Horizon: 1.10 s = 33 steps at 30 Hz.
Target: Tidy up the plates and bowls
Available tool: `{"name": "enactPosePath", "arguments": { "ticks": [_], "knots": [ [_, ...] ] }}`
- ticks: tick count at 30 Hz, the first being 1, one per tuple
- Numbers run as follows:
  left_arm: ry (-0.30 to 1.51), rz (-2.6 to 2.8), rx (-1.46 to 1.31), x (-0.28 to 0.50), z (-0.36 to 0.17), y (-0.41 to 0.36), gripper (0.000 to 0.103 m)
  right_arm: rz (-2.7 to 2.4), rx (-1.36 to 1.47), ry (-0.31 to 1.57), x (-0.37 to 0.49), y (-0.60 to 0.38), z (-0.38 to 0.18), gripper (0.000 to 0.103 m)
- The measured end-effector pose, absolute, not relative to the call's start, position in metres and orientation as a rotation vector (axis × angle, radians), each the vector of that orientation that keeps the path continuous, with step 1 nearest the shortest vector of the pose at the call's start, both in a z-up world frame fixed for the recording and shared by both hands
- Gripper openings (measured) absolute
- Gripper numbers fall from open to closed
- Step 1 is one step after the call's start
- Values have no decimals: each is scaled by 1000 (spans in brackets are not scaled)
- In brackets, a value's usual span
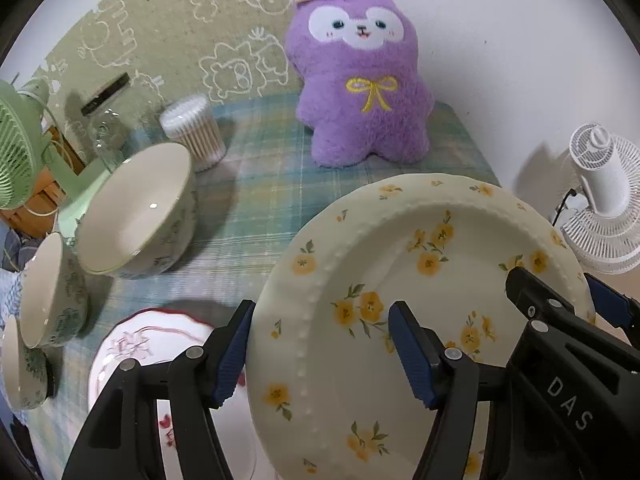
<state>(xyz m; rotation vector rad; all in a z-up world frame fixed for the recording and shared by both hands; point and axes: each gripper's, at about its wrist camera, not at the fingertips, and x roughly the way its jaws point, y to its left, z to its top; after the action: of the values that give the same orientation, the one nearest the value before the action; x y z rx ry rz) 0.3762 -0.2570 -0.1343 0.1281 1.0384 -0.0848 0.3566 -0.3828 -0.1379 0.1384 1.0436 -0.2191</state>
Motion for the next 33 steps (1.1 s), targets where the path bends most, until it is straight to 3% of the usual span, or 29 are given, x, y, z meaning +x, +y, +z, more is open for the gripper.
{"name": "enactPosePath", "arguments": {
  "ticks": [17,33],
  "knots": [
    [987,-125,103,305,-83,-216,67,-259,141,996,277,-347,-82,73],
    [1012,-138,112,218,-86,-164,67,-276,149,1028,187,-292,-86,73]
  ]
}}
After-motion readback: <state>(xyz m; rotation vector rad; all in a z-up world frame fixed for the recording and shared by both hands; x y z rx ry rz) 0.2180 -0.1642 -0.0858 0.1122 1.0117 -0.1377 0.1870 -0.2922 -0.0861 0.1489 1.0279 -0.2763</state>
